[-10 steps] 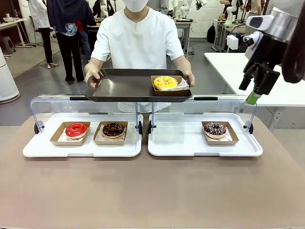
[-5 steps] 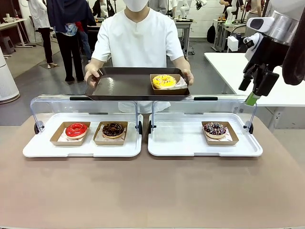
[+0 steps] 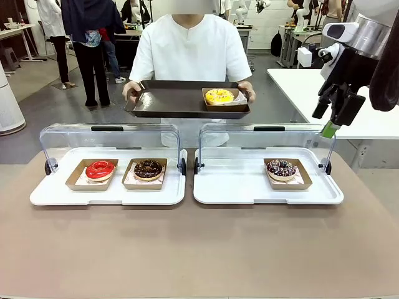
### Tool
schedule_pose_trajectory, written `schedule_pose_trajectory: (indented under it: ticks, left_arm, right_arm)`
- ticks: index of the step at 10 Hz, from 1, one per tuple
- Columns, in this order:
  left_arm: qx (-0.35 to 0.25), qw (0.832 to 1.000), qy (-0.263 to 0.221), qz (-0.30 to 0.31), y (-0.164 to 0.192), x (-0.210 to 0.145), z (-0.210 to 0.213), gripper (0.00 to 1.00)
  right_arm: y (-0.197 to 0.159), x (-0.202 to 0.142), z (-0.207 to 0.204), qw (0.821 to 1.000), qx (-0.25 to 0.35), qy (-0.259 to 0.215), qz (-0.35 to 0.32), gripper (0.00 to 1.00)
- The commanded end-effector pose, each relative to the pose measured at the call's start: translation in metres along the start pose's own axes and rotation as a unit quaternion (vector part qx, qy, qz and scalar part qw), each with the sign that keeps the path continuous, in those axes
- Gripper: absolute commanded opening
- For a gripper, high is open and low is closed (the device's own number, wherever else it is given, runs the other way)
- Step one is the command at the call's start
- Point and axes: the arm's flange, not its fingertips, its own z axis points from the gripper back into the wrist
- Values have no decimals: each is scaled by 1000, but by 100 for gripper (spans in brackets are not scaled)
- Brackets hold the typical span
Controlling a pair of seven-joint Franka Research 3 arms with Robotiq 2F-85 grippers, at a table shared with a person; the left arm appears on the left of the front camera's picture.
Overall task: Provide the desired donut to the person.
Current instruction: Place the picked Paper togo box onto the Handle tray extended by the person.
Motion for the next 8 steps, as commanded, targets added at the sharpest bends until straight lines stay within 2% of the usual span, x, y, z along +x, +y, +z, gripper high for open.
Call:
schedule_pose_trajectory:
  ticks: [1, 3, 5, 7, 8]
  left_arm:
    - [-4, 1000, -11, -6, 0, 1, 1, 100]
    - [-4, 1000, -11, -6, 0, 1, 1, 100]
    - [-4, 1000, -11, -6, 0, 1, 1, 100]
    - [-4, 1000, -11, -6, 0, 1, 1, 100]
    - [-4, 1000, -11, -6, 0, 1, 1, 100]
  right_arm:
    - [-8, -60, 23, 988, 2, -147, 47, 100]
    - [-15, -120, 27, 965, -25, -253, 58, 100]
    - [-22, -181, 16, 931, -49, -355, 61, 100]
    - [-26, -226, -2, 915, -59, -400, 16, 100]
    - [-23, -243, -10, 904, -61, -423, 22, 100]
